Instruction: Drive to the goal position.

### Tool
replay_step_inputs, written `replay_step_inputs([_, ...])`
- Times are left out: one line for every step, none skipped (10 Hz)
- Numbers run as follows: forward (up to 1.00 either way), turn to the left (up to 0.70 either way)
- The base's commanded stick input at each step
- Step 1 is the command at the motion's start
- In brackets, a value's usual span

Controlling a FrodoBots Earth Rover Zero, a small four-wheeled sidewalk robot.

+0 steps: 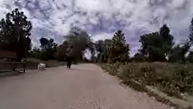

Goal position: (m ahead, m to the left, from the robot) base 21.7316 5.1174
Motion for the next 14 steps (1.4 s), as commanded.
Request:
replay_step_inputs([0.85,0.0])
replay_step_inputs([0.85,0.0])
replay_step_inputs([0.85,0.0])
replay_step_inputs([0.85,0.0])
replay_step_inputs([0.85,0.0])
replay_step_inputs([0.85,0.0])
replay_step_inputs([0.85,0.0])
replay_step_inputs([0.85,0.0])
replay_step_inputs([0.85,0.0])
replay_step_inputs([0.85,0.0])
replay_step_inputs([0.85,0.0])
replay_step_inputs([0.85,0.0])
replay_step_inputs([0.85,0.0])
replay_step_inputs([0.85,0.0])
